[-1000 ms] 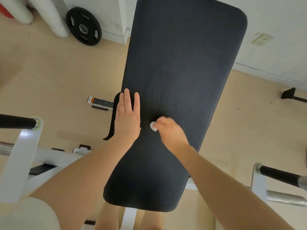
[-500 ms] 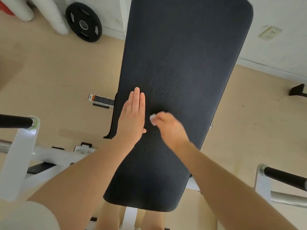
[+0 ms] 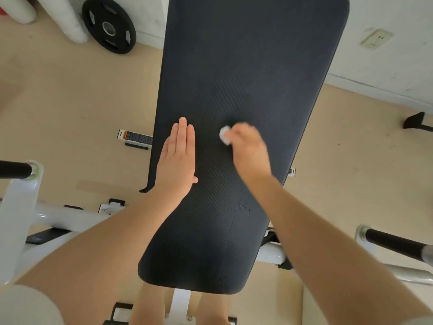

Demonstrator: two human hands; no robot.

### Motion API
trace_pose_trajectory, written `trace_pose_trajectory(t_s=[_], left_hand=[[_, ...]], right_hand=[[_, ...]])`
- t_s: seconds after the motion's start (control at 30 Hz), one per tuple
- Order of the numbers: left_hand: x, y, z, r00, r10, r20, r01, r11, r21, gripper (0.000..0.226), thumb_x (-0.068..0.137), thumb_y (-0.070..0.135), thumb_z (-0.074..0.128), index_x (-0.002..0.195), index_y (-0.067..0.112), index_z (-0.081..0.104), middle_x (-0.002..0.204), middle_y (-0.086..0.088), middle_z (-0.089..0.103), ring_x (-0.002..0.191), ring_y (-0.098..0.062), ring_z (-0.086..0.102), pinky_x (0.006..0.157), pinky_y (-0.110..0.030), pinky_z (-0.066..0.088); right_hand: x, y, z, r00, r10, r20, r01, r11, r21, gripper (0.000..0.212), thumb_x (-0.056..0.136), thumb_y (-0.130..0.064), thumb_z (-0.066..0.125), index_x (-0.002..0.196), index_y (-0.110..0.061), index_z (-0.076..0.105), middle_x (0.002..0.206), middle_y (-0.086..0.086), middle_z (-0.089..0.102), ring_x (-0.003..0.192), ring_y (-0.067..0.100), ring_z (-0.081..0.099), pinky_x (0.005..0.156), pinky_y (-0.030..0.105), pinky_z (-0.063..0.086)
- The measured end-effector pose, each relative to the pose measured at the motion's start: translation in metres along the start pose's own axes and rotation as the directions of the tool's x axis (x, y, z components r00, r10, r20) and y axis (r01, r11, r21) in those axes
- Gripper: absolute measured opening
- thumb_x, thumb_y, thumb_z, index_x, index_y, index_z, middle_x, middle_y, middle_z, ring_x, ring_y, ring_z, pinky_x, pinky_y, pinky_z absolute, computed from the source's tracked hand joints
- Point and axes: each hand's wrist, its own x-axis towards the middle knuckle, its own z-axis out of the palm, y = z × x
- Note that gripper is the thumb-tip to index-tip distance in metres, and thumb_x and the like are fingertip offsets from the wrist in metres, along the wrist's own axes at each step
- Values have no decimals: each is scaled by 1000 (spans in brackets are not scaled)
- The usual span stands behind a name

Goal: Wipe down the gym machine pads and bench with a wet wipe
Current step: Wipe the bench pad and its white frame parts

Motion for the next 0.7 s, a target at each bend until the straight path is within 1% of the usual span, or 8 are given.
trace_pose_trajectory(t_s=[0.1, 0.17, 0.23, 0.3, 0.37, 0.43, 0.57, 0.7], left_hand=[[-2, 6, -3, 999, -35, 17, 35, 999, 19, 119, 74, 35, 74, 143, 1, -15, 153, -19, -16, 142, -34, -9, 112, -37, -4], [-3, 10, -4, 999, -51, 12, 50, 998, 26, 117, 75, 34, 74, 143, 1, -15, 153, -19, -17, 142, -35, -10, 110, -37, -7], [-5, 13, -5, 1000, -27, 8, 27, 999, 22, 119, 74, 37, 73, 143, 2, -17, 153, -18, -18, 142, -34, -12, 108, -38, -10], [-3, 18, -6, 998, 51, -29, -50, 998, 33, 120, 71, 41, 74, 144, 3, -13, 154, -18, -14, 142, -34, -9, 109, -38, -9], [2, 26, -6, 988, 143, -56, -139, 988, 68, 117, 69, 42, 76, 146, 3, -3, 155, -17, -6, 143, -35, -2, 109, -38, -5], [7, 36, -1, 984, 172, -43, -168, 981, 98, 110, 74, 38, 73, 147, 4, -2, 156, -16, -5, 143, -35, 1, 111, -38, -2], [11, 43, 5, 987, 125, -98, -117, 989, 86, 96, 80, 21, 70, 146, 2, 3, 156, -17, 2, 143, -36, 6, 113, -39, 6], [8, 43, 1, 991, 132, -27, -129, 987, 100, 110, 76, 28, 73, 145, 2, -9, 155, -16, -9, 143, -34, -3, 114, -38, 2]], right_hand=[[-58, 1, 17, 969, -99, 228, 97, 995, 21, 26, 93, -14, 34, 91, -9, 60, 85, -4, 37, 81, 14, 34, 67, 29, 36], [-65, 3, 16, 952, -131, 275, 127, 991, 33, 40, 87, -12, 27, 106, -9, 62, 94, -5, 34, 85, 13, 30, 72, 29, 34], [-42, 8, 0, 981, -81, 177, 71, 996, 62, 39, 83, -13, 27, 94, -25, 63, 94, -5, 36, 83, 13, 31, 72, 25, 29], [-3, 19, -25, 997, 73, -24, -70, 992, 107, 24, 87, -19, 37, 74, -36, 48, 85, -8, 40, 77, 11, 36, 67, 22, 27], [33, 41, -47, 964, 172, -204, -179, 984, -12, 17, 86, -30, 52, 71, -23, 53, 79, -8, 45, 67, 5, 41, 62, 21, 31], [52, 55, -57, 950, 209, -231, -228, 972, -57, 21, 85, -34, 54, 85, -13, 59, 85, -7, 49, 65, 1, 44, 62, 21, 33], [30, 39, -41, 979, 113, -171, -131, 986, -100, 20, 90, -26, 48, 87, -8, 58, 84, -3, 49, 72, 11, 47, 62, 26, 32], [-30, 34, -13, 990, -103, 95, 118, 977, -176, 26, 88, 3, 42, 102, -3, 62, 101, 13, 56, 91, 28, 51, 70, 28, 33]])
